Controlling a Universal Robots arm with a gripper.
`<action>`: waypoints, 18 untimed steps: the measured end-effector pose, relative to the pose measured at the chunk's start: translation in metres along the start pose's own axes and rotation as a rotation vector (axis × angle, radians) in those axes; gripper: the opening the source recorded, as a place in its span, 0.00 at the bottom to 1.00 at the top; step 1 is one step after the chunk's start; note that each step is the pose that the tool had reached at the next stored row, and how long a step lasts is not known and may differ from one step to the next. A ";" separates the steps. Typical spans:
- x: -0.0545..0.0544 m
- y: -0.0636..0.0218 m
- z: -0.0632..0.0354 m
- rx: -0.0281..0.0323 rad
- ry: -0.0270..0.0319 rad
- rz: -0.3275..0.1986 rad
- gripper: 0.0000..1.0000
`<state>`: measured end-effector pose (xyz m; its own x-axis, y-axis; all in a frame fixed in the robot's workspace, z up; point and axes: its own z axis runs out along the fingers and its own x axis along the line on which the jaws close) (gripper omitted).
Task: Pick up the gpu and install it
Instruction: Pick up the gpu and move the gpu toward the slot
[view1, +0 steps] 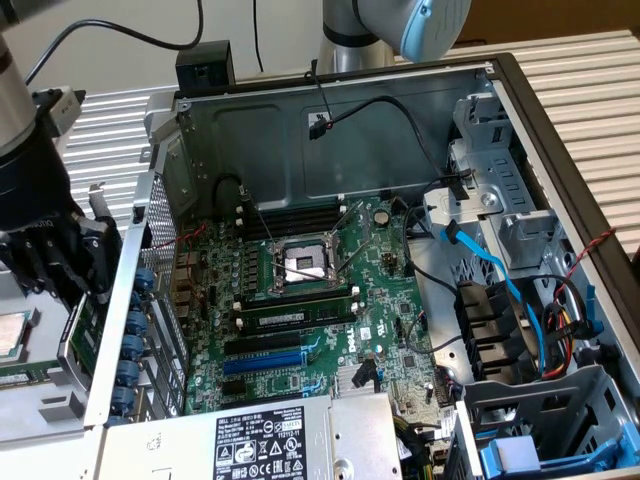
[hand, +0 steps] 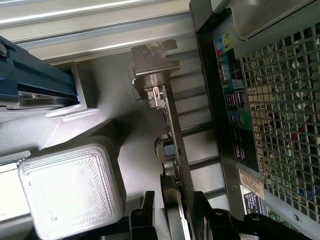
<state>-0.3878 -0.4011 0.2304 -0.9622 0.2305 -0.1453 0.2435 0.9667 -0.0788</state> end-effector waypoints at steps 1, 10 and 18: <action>0.000 0.0000 0.0000 0.0000 0.0000 0.000 0.42; 0.000 0.0000 0.0002 0.0000 0.0001 0.000 0.30; -0.001 -0.0003 -0.0042 -0.0006 0.0002 0.000 0.30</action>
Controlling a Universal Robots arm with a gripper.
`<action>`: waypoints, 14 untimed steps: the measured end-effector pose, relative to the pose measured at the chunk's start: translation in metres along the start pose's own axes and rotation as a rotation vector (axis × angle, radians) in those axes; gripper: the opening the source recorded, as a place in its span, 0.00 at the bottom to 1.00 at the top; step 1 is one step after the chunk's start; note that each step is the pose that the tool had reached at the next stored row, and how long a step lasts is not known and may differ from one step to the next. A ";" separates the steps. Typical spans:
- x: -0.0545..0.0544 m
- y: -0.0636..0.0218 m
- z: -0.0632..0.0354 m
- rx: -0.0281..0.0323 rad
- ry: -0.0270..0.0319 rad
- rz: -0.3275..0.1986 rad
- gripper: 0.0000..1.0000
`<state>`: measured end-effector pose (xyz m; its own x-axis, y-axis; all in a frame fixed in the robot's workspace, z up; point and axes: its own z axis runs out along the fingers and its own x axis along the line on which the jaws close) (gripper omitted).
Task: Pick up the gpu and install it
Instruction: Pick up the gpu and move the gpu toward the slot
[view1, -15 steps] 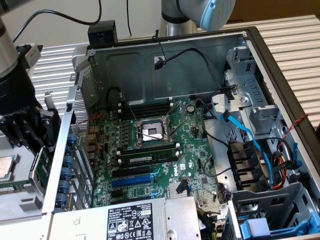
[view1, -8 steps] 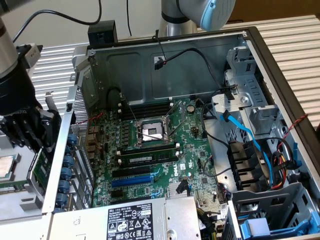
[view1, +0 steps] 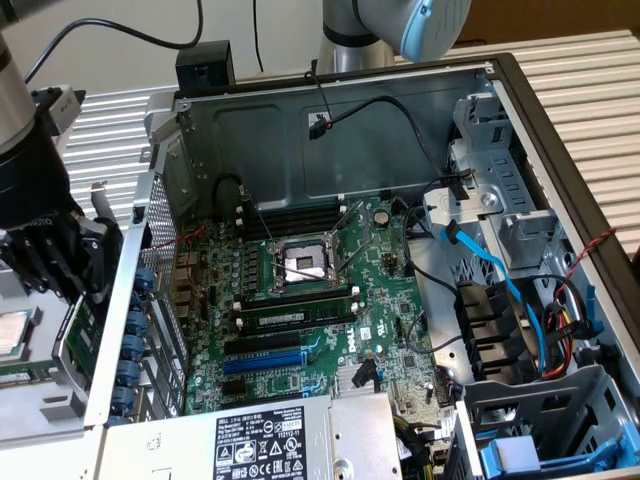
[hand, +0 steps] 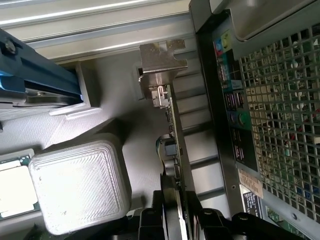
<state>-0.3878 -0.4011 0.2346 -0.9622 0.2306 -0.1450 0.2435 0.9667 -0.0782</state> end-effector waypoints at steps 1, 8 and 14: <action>0.000 -0.0001 -0.0019 -0.0009 0.0001 0.000 0.30; -0.002 -0.0016 -0.0151 -0.0090 0.0014 0.001 0.30; -0.003 -0.0056 -0.0311 -0.0153 0.0028 0.002 0.30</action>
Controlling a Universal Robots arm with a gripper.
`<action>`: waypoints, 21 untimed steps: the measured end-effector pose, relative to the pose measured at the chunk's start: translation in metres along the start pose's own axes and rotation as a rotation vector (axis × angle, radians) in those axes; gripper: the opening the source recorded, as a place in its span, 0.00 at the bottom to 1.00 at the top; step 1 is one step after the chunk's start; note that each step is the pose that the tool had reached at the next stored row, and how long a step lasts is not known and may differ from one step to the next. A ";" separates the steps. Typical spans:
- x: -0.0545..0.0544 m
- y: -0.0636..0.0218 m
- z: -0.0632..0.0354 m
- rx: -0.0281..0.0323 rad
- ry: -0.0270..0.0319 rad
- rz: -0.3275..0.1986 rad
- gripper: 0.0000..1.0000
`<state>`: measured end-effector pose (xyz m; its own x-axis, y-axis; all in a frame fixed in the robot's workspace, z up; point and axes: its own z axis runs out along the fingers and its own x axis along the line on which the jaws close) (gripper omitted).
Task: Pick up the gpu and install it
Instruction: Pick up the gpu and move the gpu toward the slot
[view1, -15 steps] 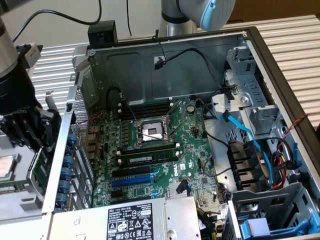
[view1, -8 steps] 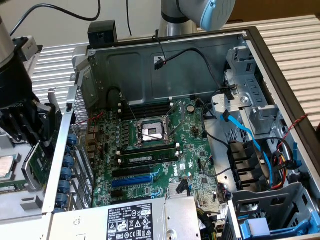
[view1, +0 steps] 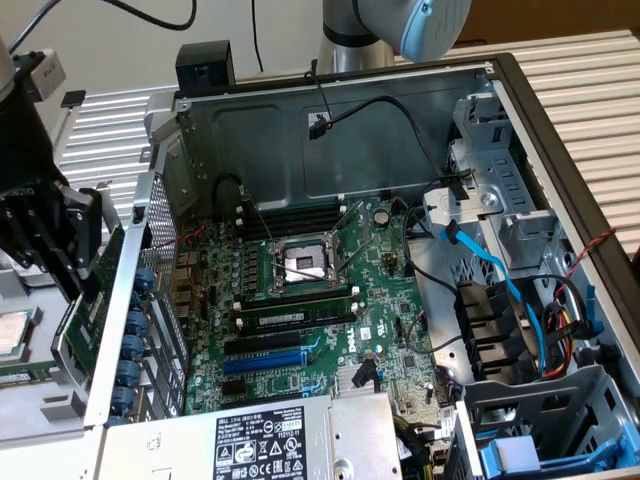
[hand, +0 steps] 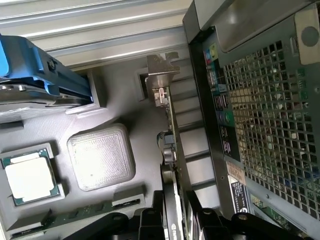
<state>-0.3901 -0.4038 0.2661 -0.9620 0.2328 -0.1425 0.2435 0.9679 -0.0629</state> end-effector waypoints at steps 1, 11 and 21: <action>0.000 -0.0008 -0.0007 -0.0021 0.0004 0.000 0.30; -0.003 -0.0072 0.0118 -0.0218 0.0047 0.003 0.30; -0.007 0.0014 0.0304 -0.0212 0.0048 0.008 0.45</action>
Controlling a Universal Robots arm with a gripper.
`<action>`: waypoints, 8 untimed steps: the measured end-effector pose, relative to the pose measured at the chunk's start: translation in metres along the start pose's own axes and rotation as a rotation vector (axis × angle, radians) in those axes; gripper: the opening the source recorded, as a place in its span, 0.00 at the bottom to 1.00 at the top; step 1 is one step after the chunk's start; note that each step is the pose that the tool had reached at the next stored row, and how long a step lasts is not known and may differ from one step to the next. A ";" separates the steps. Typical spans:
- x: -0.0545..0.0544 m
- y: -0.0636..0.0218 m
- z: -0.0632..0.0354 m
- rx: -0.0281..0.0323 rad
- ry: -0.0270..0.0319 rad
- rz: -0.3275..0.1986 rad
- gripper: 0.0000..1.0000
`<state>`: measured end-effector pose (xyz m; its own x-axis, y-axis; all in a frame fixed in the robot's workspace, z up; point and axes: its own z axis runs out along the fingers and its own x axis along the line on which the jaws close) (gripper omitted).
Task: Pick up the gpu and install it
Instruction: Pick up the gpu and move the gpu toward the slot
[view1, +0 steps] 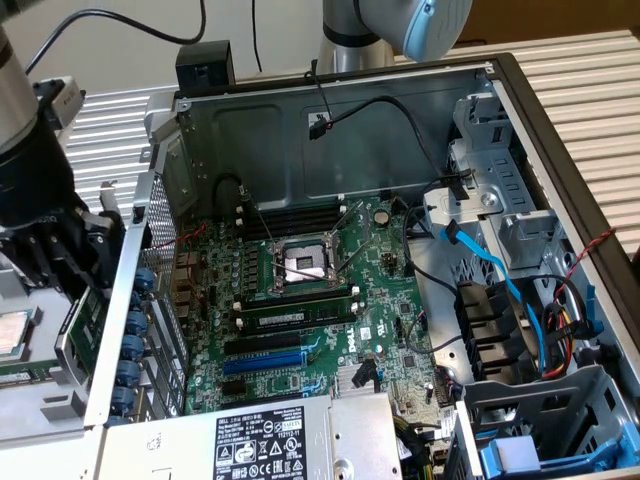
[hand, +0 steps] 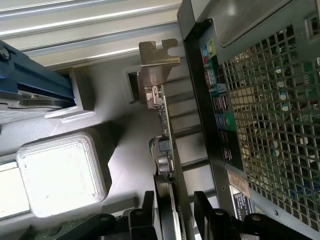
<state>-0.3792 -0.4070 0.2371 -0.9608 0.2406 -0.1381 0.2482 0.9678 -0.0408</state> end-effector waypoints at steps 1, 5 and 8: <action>0.001 0.0016 0.0017 0.0003 0.0002 0.001 0.45; 0.003 0.0081 0.0084 0.0014 0.0027 0.006 0.42; 0.005 0.0120 0.0118 0.0027 0.0052 0.008 0.31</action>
<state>-0.3791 -0.3952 0.2242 -0.9593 0.2489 -0.1333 0.2565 0.9656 -0.0424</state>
